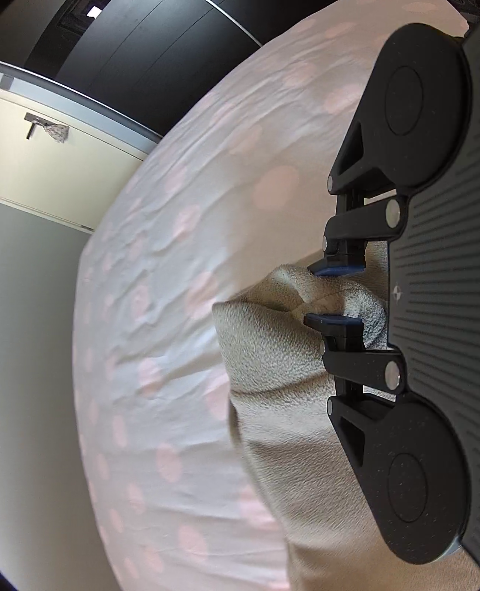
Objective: Fold clothes
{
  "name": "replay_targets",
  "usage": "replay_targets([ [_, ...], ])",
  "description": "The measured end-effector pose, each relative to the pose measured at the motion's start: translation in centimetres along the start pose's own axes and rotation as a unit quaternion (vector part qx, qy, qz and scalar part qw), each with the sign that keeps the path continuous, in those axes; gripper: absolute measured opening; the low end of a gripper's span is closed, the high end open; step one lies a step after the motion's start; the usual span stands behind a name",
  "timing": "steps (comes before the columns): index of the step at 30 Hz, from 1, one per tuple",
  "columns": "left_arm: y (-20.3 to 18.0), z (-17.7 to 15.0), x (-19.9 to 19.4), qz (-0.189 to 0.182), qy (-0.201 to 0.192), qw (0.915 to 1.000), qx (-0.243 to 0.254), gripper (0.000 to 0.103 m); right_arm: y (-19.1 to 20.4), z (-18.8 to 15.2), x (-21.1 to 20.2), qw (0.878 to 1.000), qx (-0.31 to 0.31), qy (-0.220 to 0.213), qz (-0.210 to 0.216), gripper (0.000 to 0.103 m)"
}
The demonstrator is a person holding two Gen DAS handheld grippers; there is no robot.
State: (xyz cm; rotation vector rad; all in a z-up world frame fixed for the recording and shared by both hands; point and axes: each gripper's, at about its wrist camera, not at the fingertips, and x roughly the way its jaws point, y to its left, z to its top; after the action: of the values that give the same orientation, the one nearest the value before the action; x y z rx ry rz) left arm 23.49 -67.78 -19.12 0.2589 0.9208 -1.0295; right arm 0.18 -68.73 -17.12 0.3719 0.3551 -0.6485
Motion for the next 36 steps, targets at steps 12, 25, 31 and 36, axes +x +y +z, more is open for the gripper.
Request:
replay_targets([
  [12, 2.1, -2.4, -7.5, -0.01, -0.016, 0.9996, 0.023, 0.046, 1.3, -0.6, 0.0, 1.0, -0.025, 0.003, 0.007, 0.067],
  [25, 17.6, -6.0, -20.0, 0.183, -0.045, 0.982, -0.009, 0.046, 4.5, -1.5, -0.2, 0.996, -0.08, -0.036, 0.031, 0.067],
  [31, 24.7, -7.4, -18.7, 0.238, -0.019, 0.9708, -0.022, 0.043, 5.3, -2.0, 0.3, 0.993, -0.108, -0.048, 0.027, 0.067],
  [36, 29.6, -8.3, -16.1, 0.248, 0.009, 0.9677, -0.044, 0.039, 5.6, -2.6, 1.0, 0.991, -0.124, -0.044, 0.023, 0.067],
])
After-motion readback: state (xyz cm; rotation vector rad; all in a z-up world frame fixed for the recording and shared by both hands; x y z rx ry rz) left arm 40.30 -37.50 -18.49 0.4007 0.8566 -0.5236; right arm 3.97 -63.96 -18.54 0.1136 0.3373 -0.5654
